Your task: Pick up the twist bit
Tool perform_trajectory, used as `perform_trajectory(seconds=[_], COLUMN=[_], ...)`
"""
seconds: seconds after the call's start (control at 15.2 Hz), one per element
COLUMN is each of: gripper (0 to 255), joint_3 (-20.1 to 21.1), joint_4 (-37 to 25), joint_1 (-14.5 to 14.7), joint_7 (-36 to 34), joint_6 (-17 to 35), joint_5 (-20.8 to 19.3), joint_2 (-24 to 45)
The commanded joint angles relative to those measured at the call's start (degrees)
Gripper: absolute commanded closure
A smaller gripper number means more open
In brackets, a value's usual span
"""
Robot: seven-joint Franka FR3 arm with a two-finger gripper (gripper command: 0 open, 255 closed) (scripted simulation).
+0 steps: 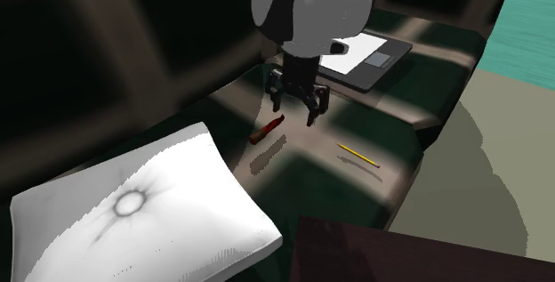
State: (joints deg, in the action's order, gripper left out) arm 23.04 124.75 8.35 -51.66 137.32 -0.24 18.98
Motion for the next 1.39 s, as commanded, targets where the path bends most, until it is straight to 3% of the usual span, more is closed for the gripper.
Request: perform_trajectory(seconds=[0.0,0.53,1.12,1.19,1.32], gripper=[0,0,0,255,255], joint_3=[-0.82,-4.41,-5.59,-5.59,-5.61], joint_4=[-3.55,-21.0,-22.38,-22.4,-22.52], joint_1=[1.58,7.82,8.79,8.79,8.78], joint_7=[-2.74,-9.9,-9.97,-9.97,-9.93], joint_6=[1.35,2.58,5.92,5.92,5.87], joint_5=[-1.49,-4.47,-5.46,-5.46,-5.47], joint_2=[4.48,20.98,25.72,25.73,25.81])
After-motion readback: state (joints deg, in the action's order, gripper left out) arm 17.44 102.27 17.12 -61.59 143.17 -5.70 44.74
